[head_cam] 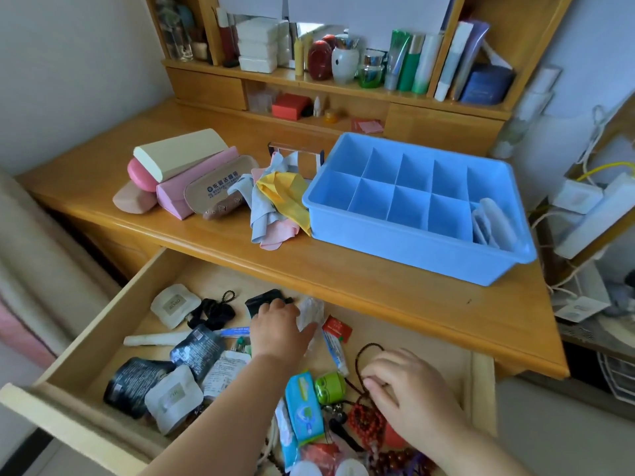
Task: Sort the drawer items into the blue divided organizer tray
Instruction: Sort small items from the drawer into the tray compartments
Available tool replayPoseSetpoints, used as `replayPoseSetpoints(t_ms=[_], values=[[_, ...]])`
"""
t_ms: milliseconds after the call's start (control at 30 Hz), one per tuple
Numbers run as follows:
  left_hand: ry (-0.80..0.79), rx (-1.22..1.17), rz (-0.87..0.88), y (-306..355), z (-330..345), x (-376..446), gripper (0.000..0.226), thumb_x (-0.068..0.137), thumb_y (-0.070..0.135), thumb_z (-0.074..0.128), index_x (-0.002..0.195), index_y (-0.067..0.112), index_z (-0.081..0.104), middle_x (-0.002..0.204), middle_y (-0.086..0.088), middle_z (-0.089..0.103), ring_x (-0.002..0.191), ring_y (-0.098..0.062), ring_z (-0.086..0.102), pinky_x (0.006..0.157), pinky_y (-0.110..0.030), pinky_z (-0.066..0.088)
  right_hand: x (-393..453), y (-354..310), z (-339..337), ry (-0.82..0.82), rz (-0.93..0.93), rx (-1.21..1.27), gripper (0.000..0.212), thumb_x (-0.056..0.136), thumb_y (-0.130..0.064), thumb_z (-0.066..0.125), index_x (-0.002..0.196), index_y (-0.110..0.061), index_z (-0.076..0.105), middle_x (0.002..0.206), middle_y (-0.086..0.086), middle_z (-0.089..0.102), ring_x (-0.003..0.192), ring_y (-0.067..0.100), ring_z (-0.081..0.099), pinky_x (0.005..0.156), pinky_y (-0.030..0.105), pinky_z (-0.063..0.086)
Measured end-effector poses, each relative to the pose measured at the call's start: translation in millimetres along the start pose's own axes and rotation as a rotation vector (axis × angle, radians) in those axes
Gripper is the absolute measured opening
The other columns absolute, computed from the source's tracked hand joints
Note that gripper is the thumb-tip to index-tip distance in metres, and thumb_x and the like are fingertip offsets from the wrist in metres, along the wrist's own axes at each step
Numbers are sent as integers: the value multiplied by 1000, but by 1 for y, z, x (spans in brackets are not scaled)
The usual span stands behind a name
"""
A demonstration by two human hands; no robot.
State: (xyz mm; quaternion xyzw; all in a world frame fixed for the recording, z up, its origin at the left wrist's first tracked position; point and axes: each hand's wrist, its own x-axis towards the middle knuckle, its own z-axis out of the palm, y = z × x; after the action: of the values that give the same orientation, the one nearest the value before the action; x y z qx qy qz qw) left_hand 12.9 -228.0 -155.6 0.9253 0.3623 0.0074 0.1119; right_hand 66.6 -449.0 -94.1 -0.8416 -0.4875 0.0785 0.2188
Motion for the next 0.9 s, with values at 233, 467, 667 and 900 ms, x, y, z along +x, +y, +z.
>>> replayPoseSetpoints(t_ms=[233,467,667,900], values=[[45,82,108,7,-4,8,27,92,39,46,88,24,68,99,8,63,99,-16,52,71,-27,35,38,18,-78,560,-164,-200,24,87,-22,52,100,-13,70,107,-1,65,102,17,56,97,29,39],[-164,-214,568,11,-93,-39,19,90,34,58,77,22,66,77,12,53,70,-2,50,61,-14,34,52,56,-117,611,219,-324,16,83,-16,68,97,-9,70,96,5,71,98,29,65,98,52,38],[-33,-788,416,122,-179,-7,24,85,29,66,66,15,64,48,10,51,43,0,41,42,-13,34,43,64,-116,732,138,-214,16,76,-4,73,92,-5,70,84,6,72,85,17,60,84,44,51],[-15,-521,218,227,-156,69,29,83,23,60,58,15,48,56,-1,45,55,-23,44,52,-23,33,42,72,-113,740,89,-91,14,80,4,67,91,-4,68,83,6,69,89,13,44,85,39,46]])
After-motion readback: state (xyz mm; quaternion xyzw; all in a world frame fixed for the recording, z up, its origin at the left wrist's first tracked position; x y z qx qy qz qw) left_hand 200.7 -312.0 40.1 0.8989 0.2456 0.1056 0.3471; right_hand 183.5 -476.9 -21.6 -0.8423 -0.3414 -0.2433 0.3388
